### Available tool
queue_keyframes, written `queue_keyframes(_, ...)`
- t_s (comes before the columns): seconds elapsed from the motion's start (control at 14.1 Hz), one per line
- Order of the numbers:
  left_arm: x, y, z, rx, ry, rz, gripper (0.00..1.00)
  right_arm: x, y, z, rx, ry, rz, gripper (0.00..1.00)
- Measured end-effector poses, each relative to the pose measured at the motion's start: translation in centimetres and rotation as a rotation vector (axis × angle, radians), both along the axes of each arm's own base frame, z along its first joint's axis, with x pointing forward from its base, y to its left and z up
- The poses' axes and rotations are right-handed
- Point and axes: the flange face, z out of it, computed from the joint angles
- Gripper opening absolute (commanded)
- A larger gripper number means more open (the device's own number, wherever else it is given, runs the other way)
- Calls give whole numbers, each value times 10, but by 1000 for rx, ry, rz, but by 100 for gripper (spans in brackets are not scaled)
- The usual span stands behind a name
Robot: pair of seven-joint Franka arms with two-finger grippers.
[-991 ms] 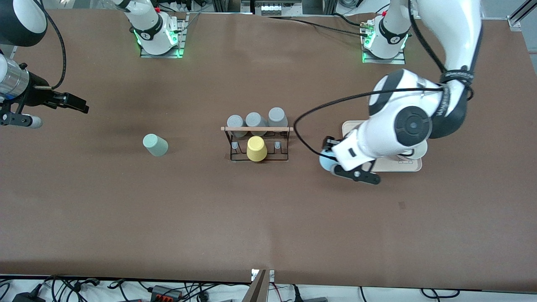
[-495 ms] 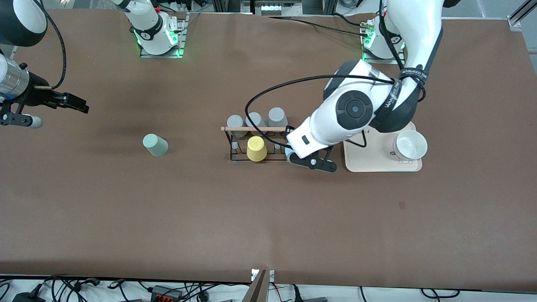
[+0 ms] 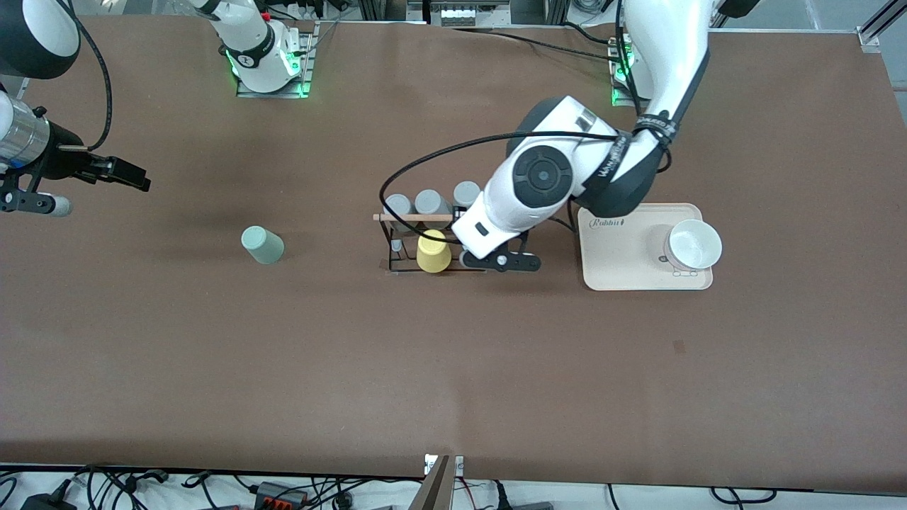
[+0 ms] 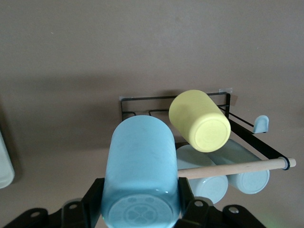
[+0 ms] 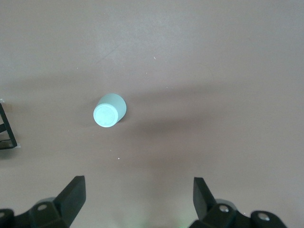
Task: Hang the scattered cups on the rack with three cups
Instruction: 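Place the blue cup beside the yellow cup while the right gripper reaches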
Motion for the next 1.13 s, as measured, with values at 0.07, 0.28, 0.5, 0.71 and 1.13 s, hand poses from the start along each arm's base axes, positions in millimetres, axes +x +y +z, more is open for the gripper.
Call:
queue_keyframes(0.07, -1, -5, 0, -3, -8, 2, 23, 0, 0, 0, 0, 0, 0, 100)
queue_keyframes(0.28, -1, -5, -3, 17, -22, -4, 23, 0, 0, 0, 0, 0, 0, 100)
queue_keyframes(0.5, 3, -4, -8, 23, -36, -1, 23, 0, 0, 0, 0, 0, 0, 100)
queue_keyframes(0.71, 5, -5, -9, 20, -46, 1, 23, 0, 0, 0, 0, 0, 0, 100)
queue_keyframes(1.13, 1, -13, -30, 39, -31, -14, 23, 1, -1, 0, 0, -7, -2, 100)
